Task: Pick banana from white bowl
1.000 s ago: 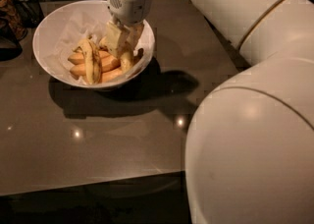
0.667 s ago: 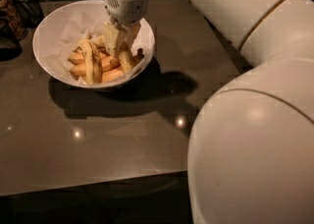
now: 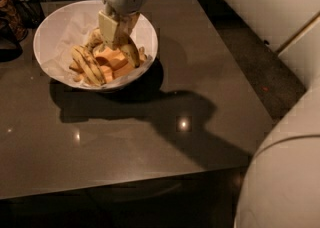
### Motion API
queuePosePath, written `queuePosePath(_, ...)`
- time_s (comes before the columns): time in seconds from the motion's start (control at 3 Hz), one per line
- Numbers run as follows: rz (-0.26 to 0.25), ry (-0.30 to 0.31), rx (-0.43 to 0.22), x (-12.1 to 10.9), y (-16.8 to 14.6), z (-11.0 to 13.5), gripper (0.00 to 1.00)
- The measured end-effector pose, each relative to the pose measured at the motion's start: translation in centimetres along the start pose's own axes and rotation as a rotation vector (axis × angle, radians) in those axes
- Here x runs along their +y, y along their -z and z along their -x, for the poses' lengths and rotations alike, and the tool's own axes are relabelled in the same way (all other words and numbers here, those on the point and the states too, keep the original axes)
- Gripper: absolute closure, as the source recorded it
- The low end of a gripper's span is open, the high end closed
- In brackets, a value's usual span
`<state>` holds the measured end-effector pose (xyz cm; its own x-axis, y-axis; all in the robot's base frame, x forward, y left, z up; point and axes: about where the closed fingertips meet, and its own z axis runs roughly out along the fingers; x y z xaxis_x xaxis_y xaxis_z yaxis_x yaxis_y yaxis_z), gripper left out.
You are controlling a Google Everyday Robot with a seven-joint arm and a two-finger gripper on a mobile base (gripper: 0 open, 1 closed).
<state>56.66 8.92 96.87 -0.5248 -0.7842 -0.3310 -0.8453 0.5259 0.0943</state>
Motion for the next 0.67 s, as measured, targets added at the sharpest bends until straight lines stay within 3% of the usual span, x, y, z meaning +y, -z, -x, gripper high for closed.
queuePosePath(0.67,0.011,0.023,-0.026,0.68,0.65,-0.20,1.00)
